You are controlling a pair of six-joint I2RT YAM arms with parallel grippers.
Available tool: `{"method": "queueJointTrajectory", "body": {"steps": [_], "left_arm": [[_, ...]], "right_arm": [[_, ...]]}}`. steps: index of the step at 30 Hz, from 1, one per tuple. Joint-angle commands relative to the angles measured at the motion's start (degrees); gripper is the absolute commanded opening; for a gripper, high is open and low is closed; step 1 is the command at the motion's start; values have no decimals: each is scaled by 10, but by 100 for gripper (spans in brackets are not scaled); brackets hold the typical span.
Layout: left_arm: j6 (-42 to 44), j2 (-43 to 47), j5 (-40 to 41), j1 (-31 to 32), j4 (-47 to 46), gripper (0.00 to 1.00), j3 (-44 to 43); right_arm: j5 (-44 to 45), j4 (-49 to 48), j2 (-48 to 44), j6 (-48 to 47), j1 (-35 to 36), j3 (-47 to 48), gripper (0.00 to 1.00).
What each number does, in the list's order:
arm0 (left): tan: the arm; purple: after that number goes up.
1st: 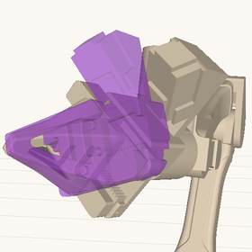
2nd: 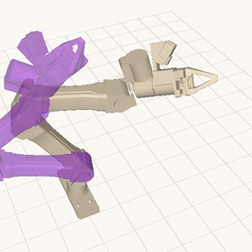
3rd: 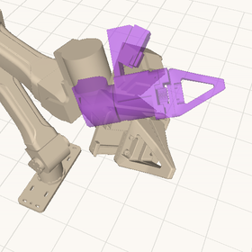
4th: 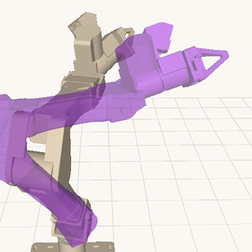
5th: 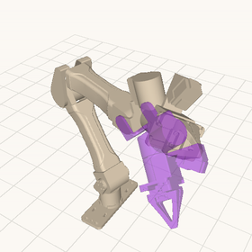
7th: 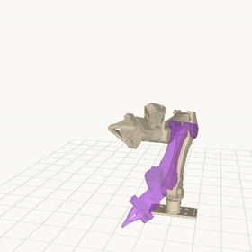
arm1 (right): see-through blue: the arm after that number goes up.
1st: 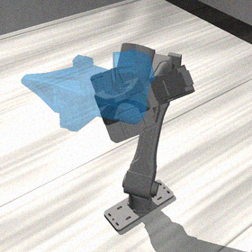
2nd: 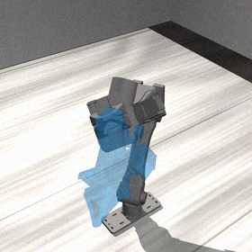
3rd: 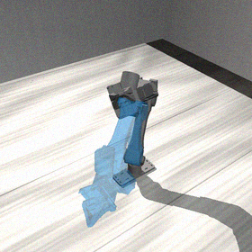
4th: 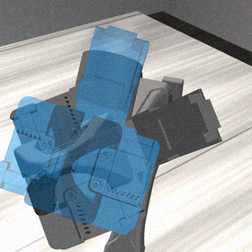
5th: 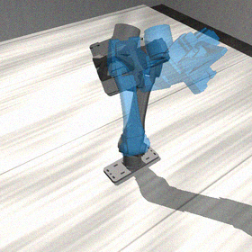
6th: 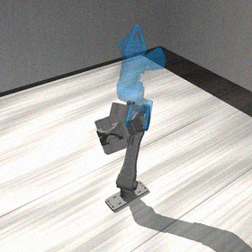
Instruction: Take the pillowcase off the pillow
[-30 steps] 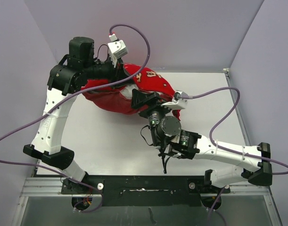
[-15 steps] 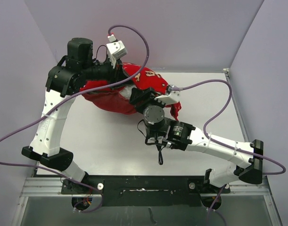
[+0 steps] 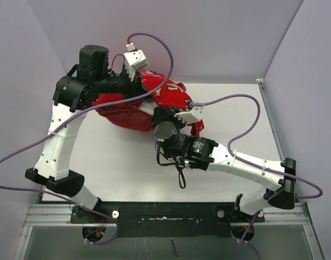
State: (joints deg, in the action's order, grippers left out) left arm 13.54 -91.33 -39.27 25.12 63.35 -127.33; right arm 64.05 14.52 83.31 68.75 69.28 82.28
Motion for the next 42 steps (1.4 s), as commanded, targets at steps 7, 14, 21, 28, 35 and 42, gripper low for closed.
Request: {"method": "queueJointTrajectory", "body": {"steps": [7,14,21,28,35,42], "left_arm": [[86,80,118,1,-186,0,-24],[197,105,236,6,-352,0,25],[253,123,273,12,-451,0,54],[254,132,292,13,-495,0,70],[237,121,314,12,-473,0,53],[239,93,343,-11,-493,0,14]], "right_arm": [[49,125,4,56,-12,-24,0],[46,221,16,135,-5,-34,0],[40,259,42,166,8,-40,0],[48,280,46,186,22,-45,0],[55,222,-23,200,40,-144,0],[31,243,-95,312,49,-248,0]]}}
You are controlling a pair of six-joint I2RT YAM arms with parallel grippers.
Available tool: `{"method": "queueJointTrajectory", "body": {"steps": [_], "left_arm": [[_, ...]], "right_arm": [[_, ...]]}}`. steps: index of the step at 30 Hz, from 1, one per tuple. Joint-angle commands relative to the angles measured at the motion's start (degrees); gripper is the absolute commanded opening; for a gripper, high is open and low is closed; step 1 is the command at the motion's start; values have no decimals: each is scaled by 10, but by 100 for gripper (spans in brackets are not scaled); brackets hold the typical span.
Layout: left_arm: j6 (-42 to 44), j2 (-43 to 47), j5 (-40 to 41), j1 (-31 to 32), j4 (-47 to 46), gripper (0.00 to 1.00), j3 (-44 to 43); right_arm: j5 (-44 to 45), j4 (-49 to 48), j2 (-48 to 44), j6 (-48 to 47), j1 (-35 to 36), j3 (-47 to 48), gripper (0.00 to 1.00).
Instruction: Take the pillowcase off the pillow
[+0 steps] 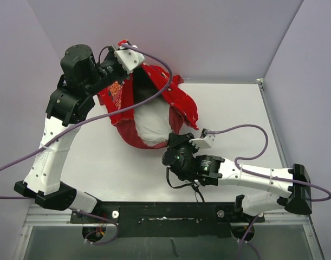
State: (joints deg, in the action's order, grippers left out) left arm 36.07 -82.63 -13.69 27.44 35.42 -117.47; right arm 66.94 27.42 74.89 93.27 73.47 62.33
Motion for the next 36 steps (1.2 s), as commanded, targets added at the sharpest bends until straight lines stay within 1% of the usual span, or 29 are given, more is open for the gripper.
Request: {"method": "queueJointTrajectory", "body": {"steps": [1,4,10,12,14,15,16,17,18,19,20,21,22,23,24,27,29,30,34,36], "left_arm": [[11,0,87,-40,-213,0,-96],[9,-13,86,-57,-211,0,-124],[-15,-31,86,-95,-203,0,-165],[-30,-32,76,-99,-187,0,-168],[-42,-28,58,-100,-160,0,-161],[-47,-27,48,-100,-145,0,-159],[-55,-28,37,-100,-127,0,-159],[-62,-29,25,-100,-109,0,-158],[-71,-29,16,-100,-94,0,-156],[-79,-29,7,-100,-78,0,-154],[-89,-29,-3,-100,-61,0,-150],[-99,-29,-14,-100,-43,0,-146],[-110,-28,-28,-100,-28,0,-140],[-121,-25,-41,-100,-15,0,-132],[-134,-23,-53,-100,-7,0,-126],[-161,-34,-98,-99,47,0,-138],[-175,-48,-111,-95,79,0,-166],[-181,-56,-116,-95,92,0,-181],[-192,-71,-123,-94,119,0,-223],[-193,-71,-123,-90,124,0,-233]], "right_arm": [[1,139,-11,93,8,-51,0],[1,205,-3,175,22,-53,0],[-1,274,11,268,43,-70,0],[7,281,7,264,45,-68,0],[27,286,-3,235,49,-51,0],[40,284,-12,209,51,-40,7],[50,274,-22,173,53,-31,20],[58,248,-44,109,54,-23,34],[55,195,-66,16,54,-22,42],[39,123,-91,-96,55,-27,51],[9,-20,-120,-236,52,-43,57],[-32,-128,-148,-356,48,-63,62],[-72,-208,-170,-479,45,-83,66],[-119,-252,-186,-537,42,-91,69],[-162,-260,-192,-578,36,-85,71],[-294,-155,-159,-645,2,6,77],[-360,-90,-118,-692,-9,73,77],[-389,-73,-97,-724,-10,103,77],[-460,-25,-20,-818,-10,205,77],[-472,-18,11,-856,-10,230,77]]}}
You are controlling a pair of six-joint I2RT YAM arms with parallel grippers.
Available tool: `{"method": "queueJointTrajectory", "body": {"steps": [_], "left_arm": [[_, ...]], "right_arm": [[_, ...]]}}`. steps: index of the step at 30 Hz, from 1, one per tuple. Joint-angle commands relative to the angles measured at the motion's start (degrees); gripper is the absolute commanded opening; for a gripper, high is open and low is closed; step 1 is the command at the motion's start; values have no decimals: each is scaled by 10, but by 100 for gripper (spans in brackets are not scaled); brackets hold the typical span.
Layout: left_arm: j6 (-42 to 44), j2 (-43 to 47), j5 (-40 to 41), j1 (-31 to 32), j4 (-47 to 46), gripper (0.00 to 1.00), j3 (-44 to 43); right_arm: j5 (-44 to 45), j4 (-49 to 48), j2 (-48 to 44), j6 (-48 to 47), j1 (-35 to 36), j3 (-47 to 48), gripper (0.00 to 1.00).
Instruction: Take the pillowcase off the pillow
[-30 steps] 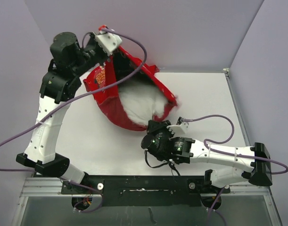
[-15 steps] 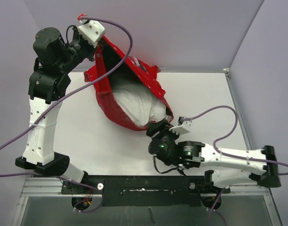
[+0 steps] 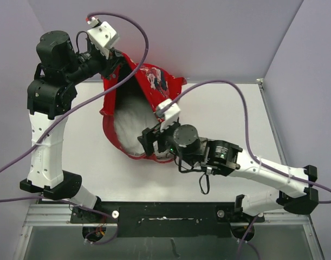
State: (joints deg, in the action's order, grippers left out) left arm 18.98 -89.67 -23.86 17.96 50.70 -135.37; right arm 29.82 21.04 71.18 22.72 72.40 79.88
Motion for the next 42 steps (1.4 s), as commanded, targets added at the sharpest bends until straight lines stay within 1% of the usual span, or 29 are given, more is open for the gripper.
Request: {"method": "queueJointTrajectory", "body": {"steps": [1,6,9,11,12,14,16,21,24,26,27,32,37,39,41,42], "left_arm": [[-21,0,-22,8,-23,0,-59],[-15,10,-21,16,-13,0,-62],[-13,16,-22,16,-10,0,-61],[-13,20,-24,16,-9,0,-60],[-13,23,-25,17,-9,0,-59],[-10,24,-24,17,-11,0,-58],[-7,26,-21,16,-13,0,-57],[-5,27,-21,17,-15,0,-54],[-8,25,-22,17,-15,0,-60],[-13,23,-22,16,-15,0,-65],[-16,22,-23,17,-14,0,-68],[-17,19,-26,17,3,0,-88],[-15,26,-27,17,7,0,-97],[-25,24,-32,16,7,0,-108],[-37,17,-36,17,9,0,-123],[-39,13,-38,17,12,0,-131]], "right_arm": [[-102,49,63,-167,0,63,77],[-115,60,116,-204,-33,84,77],[-146,74,134,-213,-76,98,77],[-166,83,148,-235,-92,108,79],[-176,92,159,-249,-94,118,81],[-198,109,178,-276,-90,134,88],[-211,100,185,-310,-74,131,93],[-247,58,179,-370,-40,110,100],[-234,26,180,-415,-30,92,98],[-193,4,201,-435,-32,93,98],[-171,-4,212,-444,-38,96,98],[-125,-50,251,-483,-64,102,100],[-115,-75,264,-500,-82,101,99],[-127,-73,272,-509,-75,98,100],[-149,-94,273,-532,-61,76,99],[-155,-100,279,-538,-57,73,100]]}}
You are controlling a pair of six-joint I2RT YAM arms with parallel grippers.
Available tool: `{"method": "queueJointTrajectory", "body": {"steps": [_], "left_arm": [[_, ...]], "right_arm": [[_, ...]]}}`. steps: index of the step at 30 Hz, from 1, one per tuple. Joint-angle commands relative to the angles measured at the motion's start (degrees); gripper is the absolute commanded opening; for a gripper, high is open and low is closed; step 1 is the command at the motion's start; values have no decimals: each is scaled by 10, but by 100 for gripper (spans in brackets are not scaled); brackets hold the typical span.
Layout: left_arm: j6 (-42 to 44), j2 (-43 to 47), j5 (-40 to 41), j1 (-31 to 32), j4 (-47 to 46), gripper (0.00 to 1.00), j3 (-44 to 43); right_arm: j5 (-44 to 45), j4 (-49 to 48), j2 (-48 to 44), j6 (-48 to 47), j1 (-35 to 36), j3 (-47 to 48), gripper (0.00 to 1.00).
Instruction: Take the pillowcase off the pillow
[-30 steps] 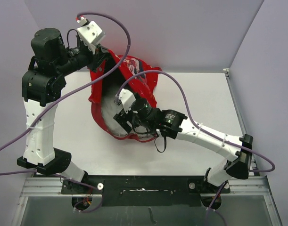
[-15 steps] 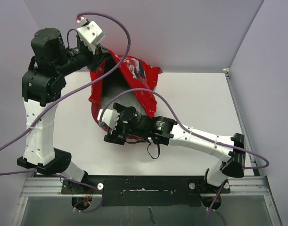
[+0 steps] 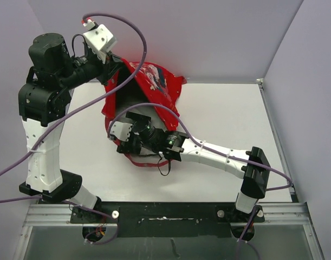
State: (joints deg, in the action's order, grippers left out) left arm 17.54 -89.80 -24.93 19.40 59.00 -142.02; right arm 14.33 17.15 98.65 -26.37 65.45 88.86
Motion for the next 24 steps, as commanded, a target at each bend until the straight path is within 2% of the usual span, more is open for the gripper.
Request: {"method": "queueJointTrajectory", "body": {"steps": [1,2,4,5,6,7,9,12,15,16,17,19,22,24], "left_arm": [[-26,11,-29,3,-68,0,-70],[-25,10,-29,2,-65,0,-72],[-21,13,-25,2,-64,0,-64],[-17,17,-23,2,-66,0,-55],[-14,22,-21,2,-67,0,-42],[-11,30,-18,2,-71,0,-23],[-4,50,-8,1,-83,0,29],[0,84,-4,-10,-116,1,136],[-11,105,-9,-40,-153,6,209],[-25,107,-18,-55,-162,10,224],[-34,108,-36,-77,-169,21,235],[-51,109,-72,-119,-190,51,252],[-81,110,-168,-202,-223,75,266],[-107,105,-247,-257,-241,96,263]], "right_arm": [[9,-59,14,-41,12,-8,95],[17,-48,24,-29,8,8,85],[15,-43,23,19,-7,31,57],[-12,-41,10,52,-19,39,41],[-40,-48,-10,88,-33,39,19],[-55,-71,-31,103,-37,32,3],[-77,-94,-79,123,-38,21,0],[-132,-56,-107,185,-56,61,0],[-222,-22,-125,272,-112,89,0],[-243,-20,-132,295,-132,90,0],[-264,-21,-139,315,-150,88,0],[-301,-30,-152,356,-190,86,0],[-378,-57,-159,416,-248,96,0],[-433,-78,-158,464,-287,112,0]]}}
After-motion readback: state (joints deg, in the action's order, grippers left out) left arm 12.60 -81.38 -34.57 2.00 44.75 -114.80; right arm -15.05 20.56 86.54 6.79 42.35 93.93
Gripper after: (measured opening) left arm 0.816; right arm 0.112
